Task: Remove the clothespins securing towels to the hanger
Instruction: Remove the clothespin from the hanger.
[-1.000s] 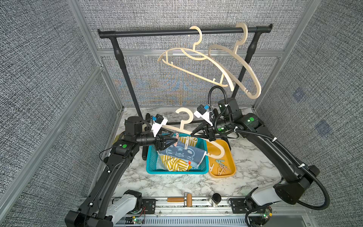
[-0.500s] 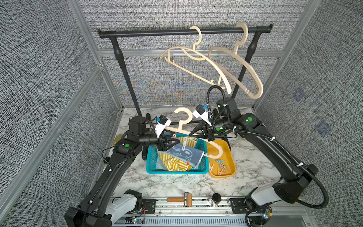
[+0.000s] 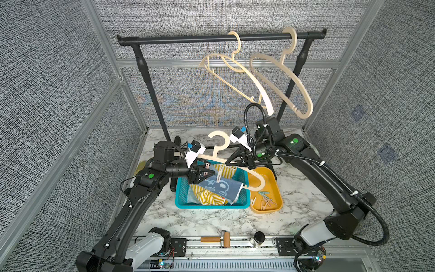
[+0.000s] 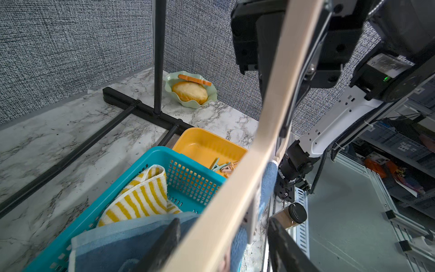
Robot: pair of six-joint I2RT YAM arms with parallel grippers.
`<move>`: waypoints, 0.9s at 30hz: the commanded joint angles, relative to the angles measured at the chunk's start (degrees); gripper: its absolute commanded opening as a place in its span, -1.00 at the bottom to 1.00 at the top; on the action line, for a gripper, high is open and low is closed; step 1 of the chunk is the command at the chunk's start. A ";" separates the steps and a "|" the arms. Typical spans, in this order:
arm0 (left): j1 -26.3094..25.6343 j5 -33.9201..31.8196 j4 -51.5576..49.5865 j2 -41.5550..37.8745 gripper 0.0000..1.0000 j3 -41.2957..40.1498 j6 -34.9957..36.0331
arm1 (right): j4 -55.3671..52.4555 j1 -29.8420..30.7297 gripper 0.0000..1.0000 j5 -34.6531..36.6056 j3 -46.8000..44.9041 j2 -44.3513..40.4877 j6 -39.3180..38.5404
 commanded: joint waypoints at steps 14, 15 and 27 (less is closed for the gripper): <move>0.04 2.18 -1.51 -0.37 0.02 0.09 2.42 | -7.19 0.05 -1.00 -4.22 2.95 2.41 -5.13; 0.05 2.20 -1.58 -0.48 -0.03 0.09 2.51 | -7.32 0.06 -1.00 -4.13 2.98 2.61 -5.20; -0.02 2.63 -1.84 -1.04 -0.36 -0.26 2.69 | -8.13 0.07 -1.00 -4.22 3.40 3.37 -5.68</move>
